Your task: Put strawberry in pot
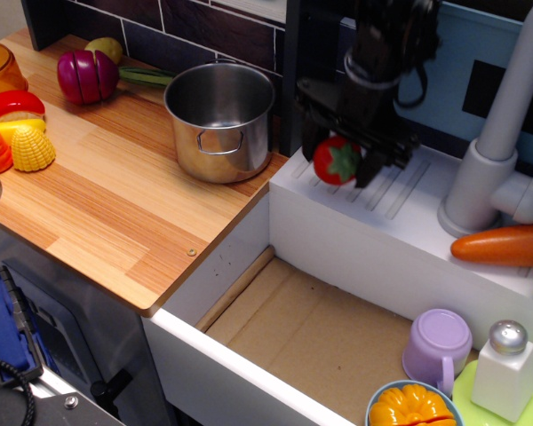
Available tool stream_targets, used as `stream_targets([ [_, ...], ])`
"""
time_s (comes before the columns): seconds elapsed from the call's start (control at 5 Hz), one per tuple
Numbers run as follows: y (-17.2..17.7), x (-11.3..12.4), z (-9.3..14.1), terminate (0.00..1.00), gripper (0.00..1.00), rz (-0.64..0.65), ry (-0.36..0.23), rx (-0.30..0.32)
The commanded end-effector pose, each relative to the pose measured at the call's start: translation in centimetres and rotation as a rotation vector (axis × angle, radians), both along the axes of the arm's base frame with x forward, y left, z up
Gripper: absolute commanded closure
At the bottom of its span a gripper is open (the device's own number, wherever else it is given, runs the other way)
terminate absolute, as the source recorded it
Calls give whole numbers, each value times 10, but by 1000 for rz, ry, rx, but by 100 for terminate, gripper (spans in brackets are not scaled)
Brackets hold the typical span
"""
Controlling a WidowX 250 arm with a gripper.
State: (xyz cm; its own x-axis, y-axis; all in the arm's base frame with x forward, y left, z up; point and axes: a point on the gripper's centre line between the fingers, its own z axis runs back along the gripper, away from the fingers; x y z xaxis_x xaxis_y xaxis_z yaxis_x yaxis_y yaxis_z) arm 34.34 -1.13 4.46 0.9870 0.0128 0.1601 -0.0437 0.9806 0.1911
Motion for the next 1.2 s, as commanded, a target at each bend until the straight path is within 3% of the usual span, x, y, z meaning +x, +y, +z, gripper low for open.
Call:
stream_targets([
  [0.0, 23, -18, 52, 0, 100, -19, -39, 59],
  [0.4, 64, -24, 69, 0, 100, -86, -36, 148],
  [0.8, 107, -5, 74, 0, 100, -232, -56, 191],
  [1.0, 118, 1, 67, 100, 0, -280, -72, 176],
])
